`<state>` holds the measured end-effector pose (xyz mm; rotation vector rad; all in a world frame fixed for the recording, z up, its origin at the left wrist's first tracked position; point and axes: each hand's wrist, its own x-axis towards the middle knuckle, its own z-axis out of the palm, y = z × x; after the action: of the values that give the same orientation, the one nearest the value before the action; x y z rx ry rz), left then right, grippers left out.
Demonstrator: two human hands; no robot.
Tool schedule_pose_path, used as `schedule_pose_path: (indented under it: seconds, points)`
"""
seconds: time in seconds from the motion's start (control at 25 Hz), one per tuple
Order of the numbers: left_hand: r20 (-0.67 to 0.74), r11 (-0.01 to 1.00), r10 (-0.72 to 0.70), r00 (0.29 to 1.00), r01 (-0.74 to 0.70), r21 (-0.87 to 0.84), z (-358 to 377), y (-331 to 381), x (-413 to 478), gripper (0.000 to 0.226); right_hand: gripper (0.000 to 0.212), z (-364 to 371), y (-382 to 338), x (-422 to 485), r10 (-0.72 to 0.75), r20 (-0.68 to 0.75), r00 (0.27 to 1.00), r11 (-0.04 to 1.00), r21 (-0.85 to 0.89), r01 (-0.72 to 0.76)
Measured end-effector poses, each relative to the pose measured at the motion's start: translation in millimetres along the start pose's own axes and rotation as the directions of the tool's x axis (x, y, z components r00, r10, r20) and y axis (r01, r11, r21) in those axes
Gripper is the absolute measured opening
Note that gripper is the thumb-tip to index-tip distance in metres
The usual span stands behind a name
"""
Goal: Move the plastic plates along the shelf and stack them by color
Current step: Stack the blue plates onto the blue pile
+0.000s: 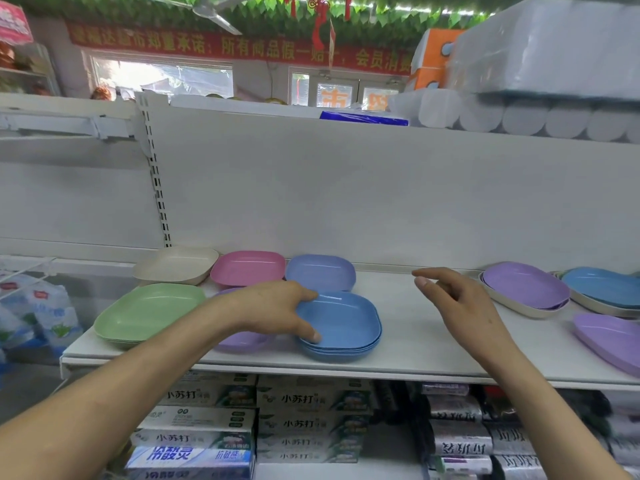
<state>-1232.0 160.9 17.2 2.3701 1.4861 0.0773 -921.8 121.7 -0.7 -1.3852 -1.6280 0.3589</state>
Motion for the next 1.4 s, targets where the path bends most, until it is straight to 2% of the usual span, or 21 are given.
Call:
schedule_pose_path:
  seconds: [0.12,0.28,0.4,0.52,0.6,0.8,0.96,1.04,1.16,1.32,1.4]
  points:
    - [0.036,0.998,-0.025,0.999,0.023,0.064,-1,2,6,0.093,0.013,-13,7,1,0.003,-0.034,0.999,1.000,0.007,-0.003]
    - [0.075,0.987,-0.069,0.995,0.058,0.147,-6,8,10,0.089,0.012,-44,25,0,0.009,-0.097,0.995,1.000,-0.014,-0.010]
    - [-0.049,0.980,-0.049,0.998,0.057,0.192,-14,28,21,0.073,0.013,-80,46,-1,0.042,-0.173,0.984,0.999,-0.015,-0.045]
    - [-0.269,0.987,0.085,0.959,-0.044,0.155,-10,68,49,0.060,0.016,-124,71,-6,0.087,-0.250,0.964,0.988,-0.101,-0.116]
    - [-0.342,0.985,0.168,0.924,-0.146,0.089,0,100,73,0.058,0.018,-151,90,-12,0.117,-0.297,0.948,0.972,-0.164,-0.171]
    - [-0.336,0.949,0.290,0.896,-0.315,-0.022,35,176,128,0.059,0.022,-214,142,-35,0.112,-0.369,0.923,0.869,-0.415,-0.271]
    - [-0.323,0.914,0.369,0.871,-0.404,-0.043,67,223,157,0.058,0.027,-255,175,-50,0.165,-0.357,0.919,0.717,-0.597,-0.360]
    - [-0.318,0.911,0.368,0.874,-0.407,-0.065,80,239,169,0.058,0.020,-262,182,-53,0.203,-0.342,0.917,0.671,-0.634,-0.385]
    - [-0.326,0.921,0.334,0.885,-0.380,-0.087,92,250,184,0.057,0.023,-260,187,-51,0.228,-0.311,0.923,0.633,-0.673,-0.383]
    - [-0.365,0.941,0.248,0.897,-0.312,-0.129,95,258,195,0.050,0.024,-253,188,-42,0.284,-0.271,0.920,0.657,-0.644,-0.392]
    - [-0.406,0.943,0.193,0.893,-0.283,-0.173,94,260,199,0.048,0.022,-252,191,-38,0.317,-0.238,0.918,0.707,-0.586,-0.396]
